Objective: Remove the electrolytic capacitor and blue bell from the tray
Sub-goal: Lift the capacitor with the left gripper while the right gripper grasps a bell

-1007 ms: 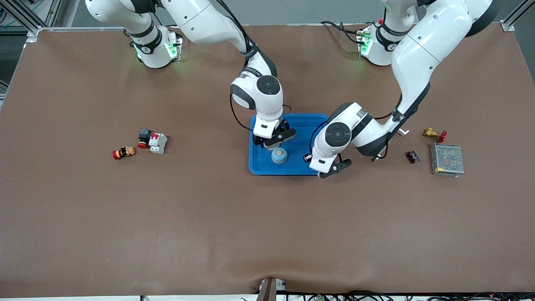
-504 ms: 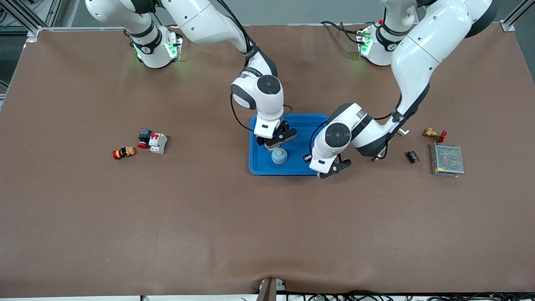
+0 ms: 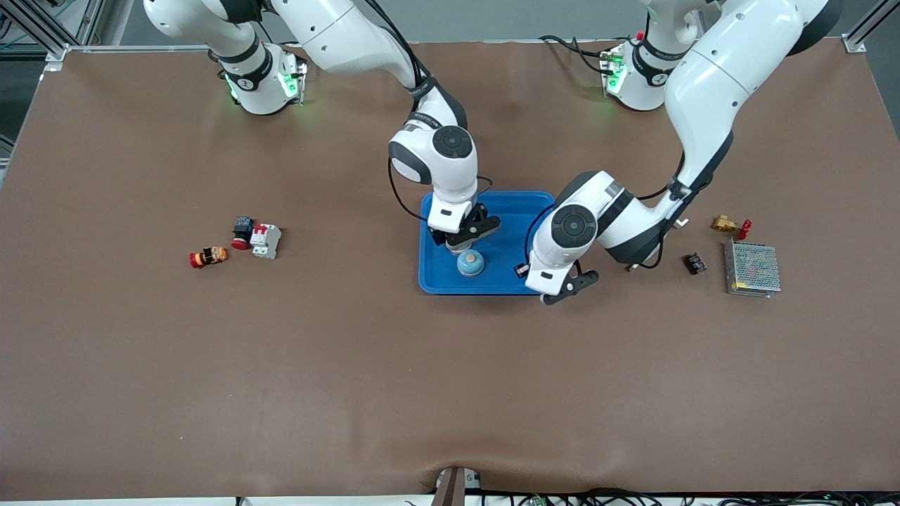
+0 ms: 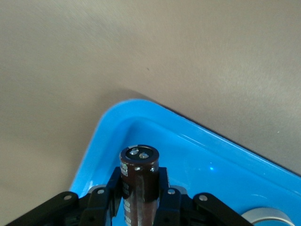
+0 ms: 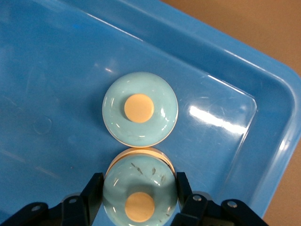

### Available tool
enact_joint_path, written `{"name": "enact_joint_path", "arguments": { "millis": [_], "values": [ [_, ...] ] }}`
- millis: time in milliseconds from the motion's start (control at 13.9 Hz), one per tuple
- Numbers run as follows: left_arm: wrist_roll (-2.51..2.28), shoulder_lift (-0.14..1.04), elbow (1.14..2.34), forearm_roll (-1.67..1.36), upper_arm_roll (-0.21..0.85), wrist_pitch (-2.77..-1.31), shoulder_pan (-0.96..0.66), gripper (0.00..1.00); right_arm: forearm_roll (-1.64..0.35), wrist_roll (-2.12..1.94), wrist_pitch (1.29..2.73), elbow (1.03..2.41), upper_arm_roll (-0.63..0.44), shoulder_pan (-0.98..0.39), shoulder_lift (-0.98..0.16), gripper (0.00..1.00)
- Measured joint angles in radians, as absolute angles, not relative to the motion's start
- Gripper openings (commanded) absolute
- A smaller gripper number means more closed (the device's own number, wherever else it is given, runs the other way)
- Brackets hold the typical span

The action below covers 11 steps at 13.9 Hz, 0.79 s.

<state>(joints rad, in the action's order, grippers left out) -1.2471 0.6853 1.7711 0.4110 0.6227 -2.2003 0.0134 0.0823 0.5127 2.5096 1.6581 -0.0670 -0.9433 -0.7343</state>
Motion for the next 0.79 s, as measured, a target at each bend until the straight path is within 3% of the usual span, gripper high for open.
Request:
{"name": "enact_joint_path", "arguments": {
  "millis": [432, 791],
  "values": [
    [-1.165, 0.598, 1.768, 0.412, 0.619, -2.143, 0.105, 0.00, 0.082, 0.512, 2.475, 1.633, -0.067, -0.943, -0.721, 0.39],
    [-0.950, 0.575, 1.769, 0.412, 0.617, -2.047, 0.259, 0.00, 0.082, 0.447, 2.303, 1.638, -0.076, -0.929, -0.607, 0.39]
  ]
}}
